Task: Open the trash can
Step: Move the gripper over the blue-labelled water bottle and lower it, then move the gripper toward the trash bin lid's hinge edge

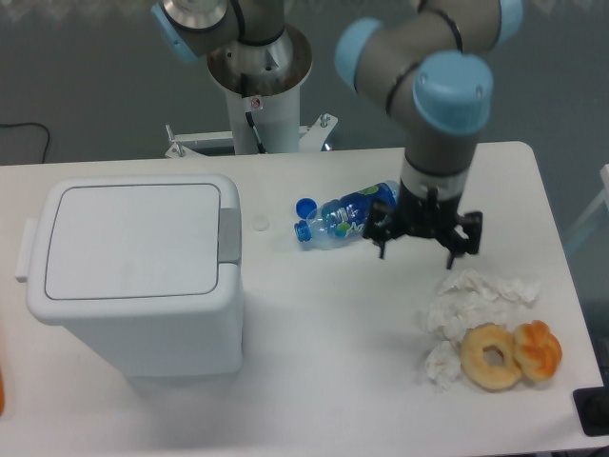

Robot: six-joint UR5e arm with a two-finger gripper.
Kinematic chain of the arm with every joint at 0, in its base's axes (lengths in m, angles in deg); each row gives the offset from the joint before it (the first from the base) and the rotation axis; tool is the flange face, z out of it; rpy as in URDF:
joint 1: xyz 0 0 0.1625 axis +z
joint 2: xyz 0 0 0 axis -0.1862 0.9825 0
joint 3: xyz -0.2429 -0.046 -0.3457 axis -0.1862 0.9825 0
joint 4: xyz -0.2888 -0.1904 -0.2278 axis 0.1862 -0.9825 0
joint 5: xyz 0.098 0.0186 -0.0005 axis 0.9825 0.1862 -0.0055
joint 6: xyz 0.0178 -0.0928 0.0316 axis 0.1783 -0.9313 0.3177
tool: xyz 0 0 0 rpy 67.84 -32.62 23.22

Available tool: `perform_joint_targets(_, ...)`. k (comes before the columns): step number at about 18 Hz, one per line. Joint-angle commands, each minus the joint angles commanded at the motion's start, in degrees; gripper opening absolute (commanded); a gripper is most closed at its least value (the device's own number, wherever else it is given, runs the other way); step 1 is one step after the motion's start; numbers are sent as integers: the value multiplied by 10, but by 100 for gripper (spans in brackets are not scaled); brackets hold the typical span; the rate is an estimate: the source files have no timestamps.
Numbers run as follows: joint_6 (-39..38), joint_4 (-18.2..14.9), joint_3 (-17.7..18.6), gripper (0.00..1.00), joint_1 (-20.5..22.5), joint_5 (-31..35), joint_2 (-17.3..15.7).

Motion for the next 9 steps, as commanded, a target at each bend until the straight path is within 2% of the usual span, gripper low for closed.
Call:
perform_joint_targets(5, -98, 0, -3, 78, -19, -25, -5)
perform_joint_targets(7, -127, -2, -2, 60, -33, -32, -11)
perform_joint_targets(9, -156, -2, -2, 36, -42, -49, -24)
